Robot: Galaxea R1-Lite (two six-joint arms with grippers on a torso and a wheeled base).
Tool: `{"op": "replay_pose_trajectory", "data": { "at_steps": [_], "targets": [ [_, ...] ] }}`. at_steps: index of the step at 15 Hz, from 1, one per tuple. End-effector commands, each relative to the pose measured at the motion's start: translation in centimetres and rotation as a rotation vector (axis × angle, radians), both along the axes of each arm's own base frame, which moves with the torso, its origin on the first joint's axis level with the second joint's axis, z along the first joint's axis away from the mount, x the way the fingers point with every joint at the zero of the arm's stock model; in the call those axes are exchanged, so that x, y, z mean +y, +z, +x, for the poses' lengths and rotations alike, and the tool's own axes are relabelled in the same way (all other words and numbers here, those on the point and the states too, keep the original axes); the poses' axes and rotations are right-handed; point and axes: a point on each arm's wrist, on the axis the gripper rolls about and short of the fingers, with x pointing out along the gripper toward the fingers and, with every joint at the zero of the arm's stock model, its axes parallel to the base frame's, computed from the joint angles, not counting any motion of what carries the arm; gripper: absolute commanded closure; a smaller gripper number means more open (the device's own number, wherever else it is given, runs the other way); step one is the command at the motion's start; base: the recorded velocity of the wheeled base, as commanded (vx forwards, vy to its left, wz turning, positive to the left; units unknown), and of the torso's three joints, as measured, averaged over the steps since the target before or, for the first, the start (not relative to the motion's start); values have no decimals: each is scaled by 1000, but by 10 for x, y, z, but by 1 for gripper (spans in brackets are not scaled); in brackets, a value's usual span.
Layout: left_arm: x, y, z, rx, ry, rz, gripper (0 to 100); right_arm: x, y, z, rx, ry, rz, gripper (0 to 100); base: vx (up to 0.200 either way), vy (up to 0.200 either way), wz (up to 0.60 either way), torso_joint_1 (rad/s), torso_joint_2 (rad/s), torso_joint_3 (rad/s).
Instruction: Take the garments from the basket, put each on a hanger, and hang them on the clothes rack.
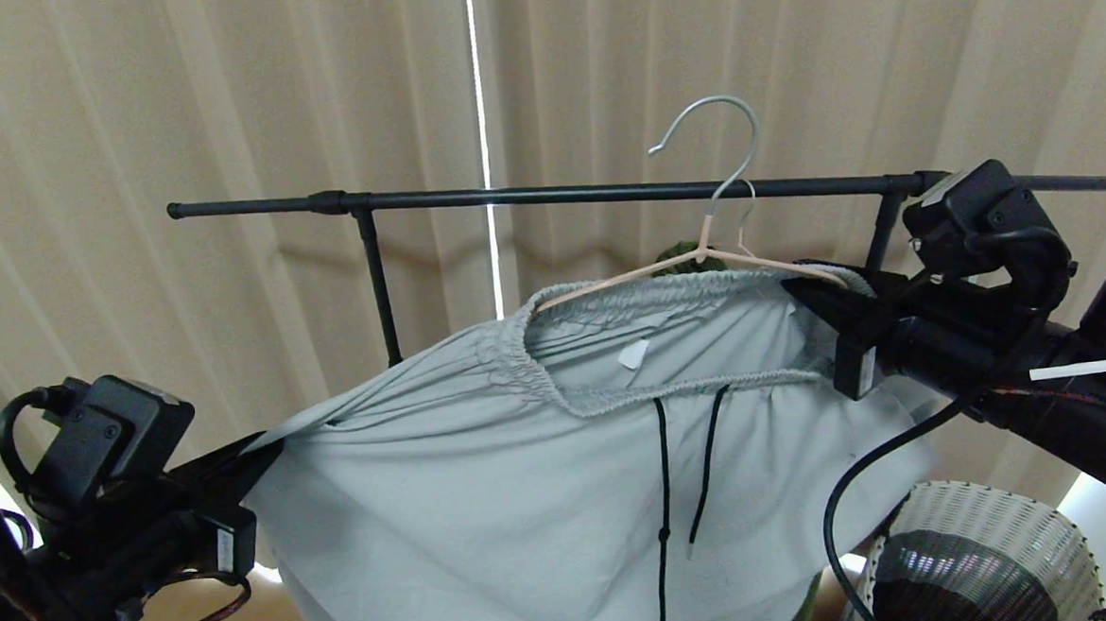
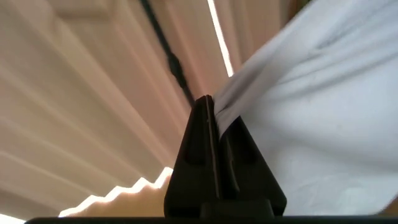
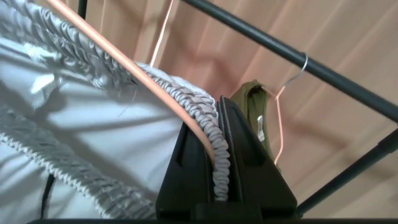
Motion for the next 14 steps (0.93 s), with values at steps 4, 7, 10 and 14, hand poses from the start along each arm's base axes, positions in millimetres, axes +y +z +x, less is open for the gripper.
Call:
{"op": "replay_pose_trajectory", "data": {
  "at_steps": [4, 7, 10, 14],
  "targets": [
    [-6, -4, -4, 17, -41, 8, 0, 2, 6, 2, -16, 3, 11, 100, 0, 0, 0, 0, 0, 0],
    [-11, -3, -5, 9, -69, 6, 0, 2, 6, 2, -15, 1, 9, 100, 0, 0, 0, 0, 0, 0],
    [-11, -1, -13, -6, -92, 0, 0, 1, 5, 1, -9, -8, 4, 100, 0, 0, 0, 0, 0, 0],
    [-7, 4, -34, -56, -169, -36, 0, -1, -5, 0, 25, -19, -14, 100, 0, 0, 0, 0, 0, 0]
  ]
}}
